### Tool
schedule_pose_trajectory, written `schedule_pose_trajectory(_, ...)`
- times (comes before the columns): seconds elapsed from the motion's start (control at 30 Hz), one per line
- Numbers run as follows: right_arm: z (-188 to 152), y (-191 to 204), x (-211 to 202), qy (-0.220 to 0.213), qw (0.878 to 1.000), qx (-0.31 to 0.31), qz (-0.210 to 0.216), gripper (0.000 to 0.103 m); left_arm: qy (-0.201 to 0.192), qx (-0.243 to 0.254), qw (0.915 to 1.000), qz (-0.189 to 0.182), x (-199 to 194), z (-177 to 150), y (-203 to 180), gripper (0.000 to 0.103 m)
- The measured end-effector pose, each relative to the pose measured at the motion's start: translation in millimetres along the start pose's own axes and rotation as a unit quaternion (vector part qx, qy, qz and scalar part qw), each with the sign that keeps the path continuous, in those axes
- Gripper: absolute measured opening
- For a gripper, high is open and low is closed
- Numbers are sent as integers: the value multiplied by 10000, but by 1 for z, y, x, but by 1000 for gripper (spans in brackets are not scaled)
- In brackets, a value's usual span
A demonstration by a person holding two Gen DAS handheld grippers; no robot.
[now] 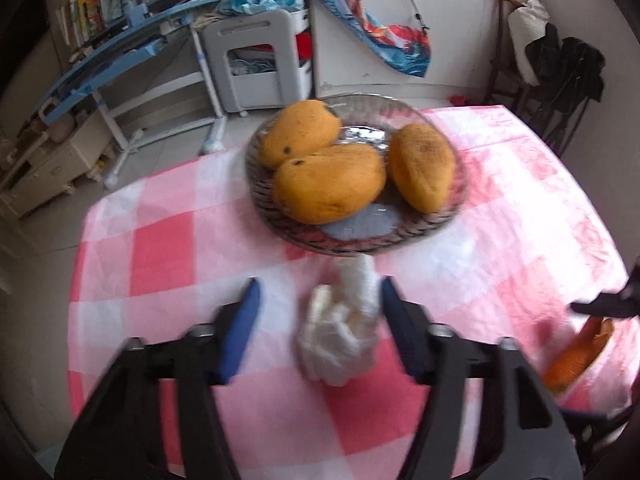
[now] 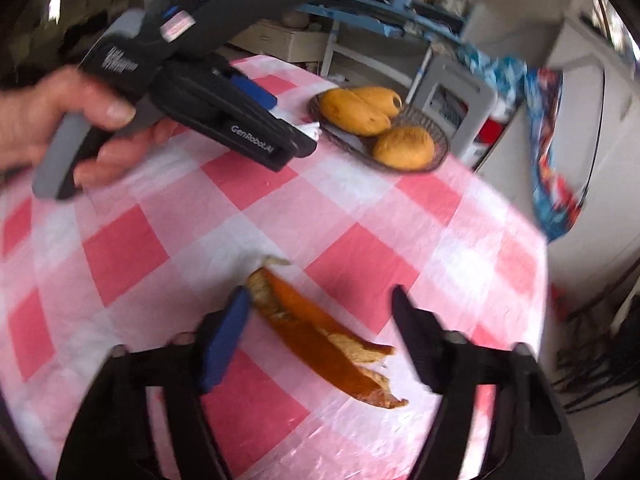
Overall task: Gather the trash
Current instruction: 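Grasp the white tissue with the left tool while the right tool grasps the orange peel, then lift the tissue and the peel off the table with both tools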
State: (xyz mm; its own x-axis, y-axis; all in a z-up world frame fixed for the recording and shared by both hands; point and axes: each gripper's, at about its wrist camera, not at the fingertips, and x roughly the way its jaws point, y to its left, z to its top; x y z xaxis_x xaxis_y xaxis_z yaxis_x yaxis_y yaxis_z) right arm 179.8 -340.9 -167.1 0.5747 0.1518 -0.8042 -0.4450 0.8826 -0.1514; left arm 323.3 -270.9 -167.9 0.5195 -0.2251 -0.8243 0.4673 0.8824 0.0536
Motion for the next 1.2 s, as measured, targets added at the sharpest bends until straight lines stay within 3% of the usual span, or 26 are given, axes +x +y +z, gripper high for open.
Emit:
schedule_pose_trajectory(0.03, 0, -1, 0, 32, 9999, 91, 86, 45, 12, 78, 10000, -1, -2, -2, -4, 23)
schedule_pose_trajectory(0.07, 1, 0, 0, 59, 9998, 118, 119, 34, 30, 159, 9999, 53, -5, -4, -7, 22)
schedule_pose_trajectory(0.17, 5, 9, 1, 144, 9998, 72, 122, 20, 69, 57, 9999, -98, -14, -14, -3, 19)
schedule_pose_trajectory(0.4, 18, 52, -18, -107, 9982, -86, 577, 15, 305, -456, 9973, -485, -55, -57, 24, 17)
schedule_pose_trajectory(0.67, 17, 122, -31, -66, 9939, -789, 768, 15, 284, -1002, 9925, -637, -117, -125, 42, 17)
schedule_pose_trajectory(0.9, 1, 138, -36, 158, 9953, -648, 697, 17, 631, -1141, 9896, -602, -129, -173, 46, 19)
schedule_pose_trajectory(1.0, -3, 139, -39, 152, 9967, -485, 626, 30, 669, -1147, 9896, -551, -127, -176, 45, 23)
schedule_pose_trajectory(1.07, -5, 140, -45, 78, 9970, -377, 667, 50, 640, -1114, 9906, -468, -131, -180, 45, 29)
schedule_pose_trajectory(1.2, -10, 139, -51, 53, 9980, -256, 581, 53, 560, -1019, 9928, -290, -136, -183, 44, 46)
